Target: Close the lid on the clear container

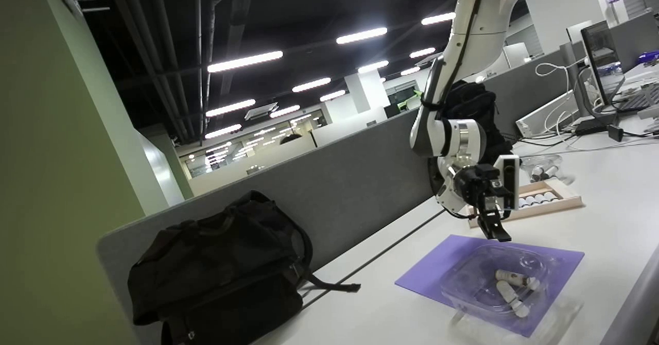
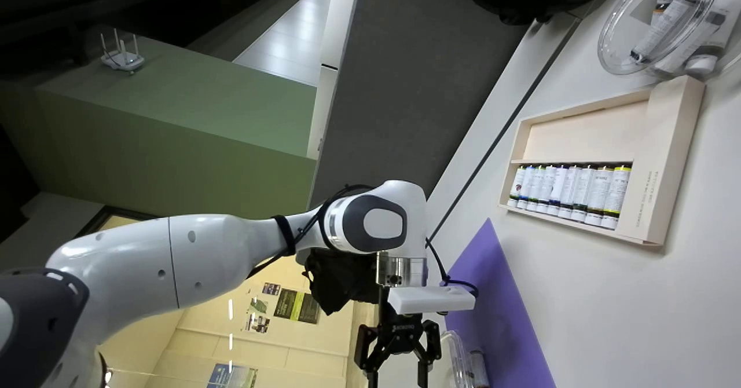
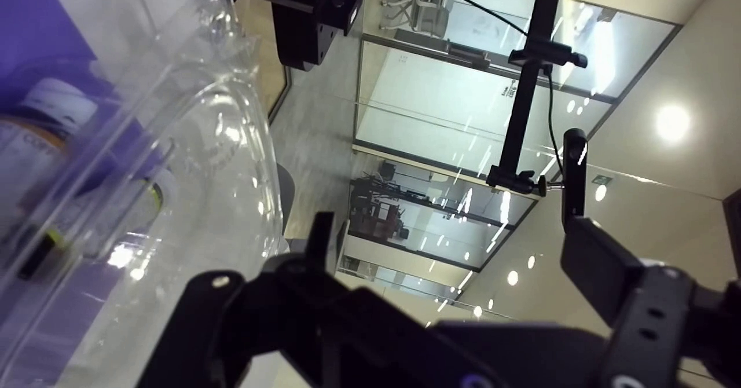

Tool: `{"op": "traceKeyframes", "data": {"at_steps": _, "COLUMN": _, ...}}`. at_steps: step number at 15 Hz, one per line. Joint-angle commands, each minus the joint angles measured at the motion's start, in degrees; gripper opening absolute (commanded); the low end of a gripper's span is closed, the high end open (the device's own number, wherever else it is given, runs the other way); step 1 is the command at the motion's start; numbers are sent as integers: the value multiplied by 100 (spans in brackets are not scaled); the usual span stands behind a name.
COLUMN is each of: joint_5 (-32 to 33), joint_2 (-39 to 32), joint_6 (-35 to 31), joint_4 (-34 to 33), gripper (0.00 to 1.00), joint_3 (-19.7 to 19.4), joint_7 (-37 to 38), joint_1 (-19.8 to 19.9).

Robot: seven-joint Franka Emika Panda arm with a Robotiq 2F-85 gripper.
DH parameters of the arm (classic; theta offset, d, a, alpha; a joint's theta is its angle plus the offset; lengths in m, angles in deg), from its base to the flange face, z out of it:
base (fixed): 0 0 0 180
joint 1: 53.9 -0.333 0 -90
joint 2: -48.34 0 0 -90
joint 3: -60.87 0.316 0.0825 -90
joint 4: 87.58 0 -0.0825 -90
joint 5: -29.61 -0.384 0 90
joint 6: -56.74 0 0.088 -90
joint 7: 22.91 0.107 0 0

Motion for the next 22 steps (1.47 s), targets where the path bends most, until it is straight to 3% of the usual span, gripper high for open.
{"op": "traceKeyframes", "data": {"at_steps": 1, "joint_5": 119, "joint_2": 660, "joint_6": -383, "joint_4": 214, "gripper": 100, "joint_3": -145, "joint_7": 579, "joint_1": -261}}
{"op": "traceKeyframes", "data": {"at_steps": 9, "joint_5": 574, "joint_2": 2254, "joint_6": -1176, "joint_4": 702, "gripper": 100, "joint_3": -120, "joint_7": 1949, "joint_1": -683}}
{"op": "traceKeyframes", "data": {"at_steps": 15, "joint_5": 1428, "joint_2": 3192, "joint_6": -2097, "joint_4": 1130, "gripper": 100, "joint_3": -137, "joint_7": 2580, "joint_1": -788}}
{"op": "traceKeyframes", "data": {"at_steps": 19, "joint_5": 2031, "joint_2": 3443, "joint_6": -3181, "joint_4": 1480, "gripper": 100, "joint_3": -149, "joint_7": 2858, "joint_1": -794}}
{"op": "traceKeyframes", "data": {"at_steps": 20, "joint_5": 1798, "joint_2": 3230, "joint_6": -2731, "joint_4": 1186, "gripper": 100, "joint_3": -80, "joint_7": 2565, "joint_1": -722}}
{"op": "traceKeyframes", "data": {"at_steps": 22, "joint_5": 1801, "joint_2": 3236, "joint_6": -2803, "joint_4": 1231, "gripper": 100, "joint_3": -79, "joint_7": 2537, "joint_1": -720}}
